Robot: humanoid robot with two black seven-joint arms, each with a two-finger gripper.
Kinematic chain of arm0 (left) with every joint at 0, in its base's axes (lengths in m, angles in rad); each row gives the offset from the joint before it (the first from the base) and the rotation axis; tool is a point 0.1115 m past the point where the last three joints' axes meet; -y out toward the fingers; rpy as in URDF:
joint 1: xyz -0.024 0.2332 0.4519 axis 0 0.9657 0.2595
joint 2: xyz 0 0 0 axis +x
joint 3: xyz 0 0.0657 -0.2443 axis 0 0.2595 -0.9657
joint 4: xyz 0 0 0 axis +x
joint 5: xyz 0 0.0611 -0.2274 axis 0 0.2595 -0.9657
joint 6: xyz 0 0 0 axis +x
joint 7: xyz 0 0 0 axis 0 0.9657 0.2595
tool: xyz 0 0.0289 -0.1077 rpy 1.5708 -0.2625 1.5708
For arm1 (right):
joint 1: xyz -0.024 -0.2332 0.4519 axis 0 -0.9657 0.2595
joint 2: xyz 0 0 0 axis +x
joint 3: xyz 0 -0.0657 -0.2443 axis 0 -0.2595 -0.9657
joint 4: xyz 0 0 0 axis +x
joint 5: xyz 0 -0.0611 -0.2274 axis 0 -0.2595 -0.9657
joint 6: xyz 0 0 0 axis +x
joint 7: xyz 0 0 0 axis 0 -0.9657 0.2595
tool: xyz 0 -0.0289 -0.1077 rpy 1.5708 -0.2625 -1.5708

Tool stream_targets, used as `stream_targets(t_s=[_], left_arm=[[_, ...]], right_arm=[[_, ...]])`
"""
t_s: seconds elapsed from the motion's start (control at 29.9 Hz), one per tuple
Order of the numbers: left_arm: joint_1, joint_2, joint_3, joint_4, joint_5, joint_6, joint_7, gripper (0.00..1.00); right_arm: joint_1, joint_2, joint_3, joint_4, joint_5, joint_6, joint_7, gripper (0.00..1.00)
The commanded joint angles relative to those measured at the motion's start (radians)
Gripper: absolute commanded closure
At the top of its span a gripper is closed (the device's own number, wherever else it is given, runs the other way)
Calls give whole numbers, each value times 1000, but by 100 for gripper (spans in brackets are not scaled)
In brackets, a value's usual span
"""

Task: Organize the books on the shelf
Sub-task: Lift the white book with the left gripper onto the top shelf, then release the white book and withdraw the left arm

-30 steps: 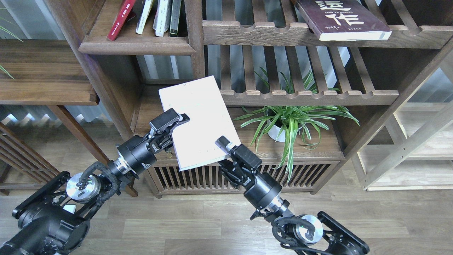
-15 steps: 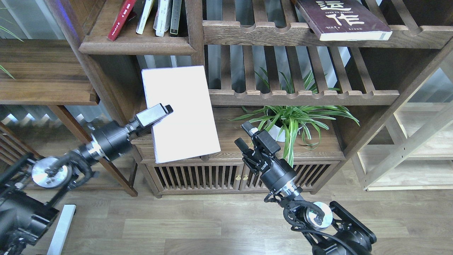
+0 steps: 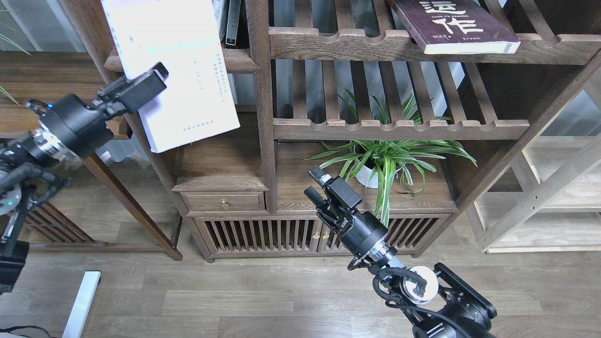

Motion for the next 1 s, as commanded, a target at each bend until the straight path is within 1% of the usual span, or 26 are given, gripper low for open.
stream_targets(t_s=[0.0,0.2,0.37,0.5,0.67,0.8,0.97], left_arm=[[0,-5,-55,-40,40,0,0,99],[-4,-40,-141,-103,106,0,0,100],[-53,-81,-224,-117,169,0,0,100],[-109,-103,-262,-115,221,0,0,100],[-171,-104,-259,-111,305,0,0,100],[-227,-104,-236,-92,379,0,0,100],[-264,-104,-192,-66,437,0,0,100]], right_arm=[[4,0,-14,-3,-1,0,0,9],[10,0,-43,-4,-2,0,-2,9],[18,0,-66,-4,-2,0,-5,9],[22,0,-70,-4,-2,0,-5,9],[22,0,-70,-4,-2,0,-6,9],[22,0,-70,-6,-2,0,-6,9],[22,0,-69,-6,-1,0,-6,9]])
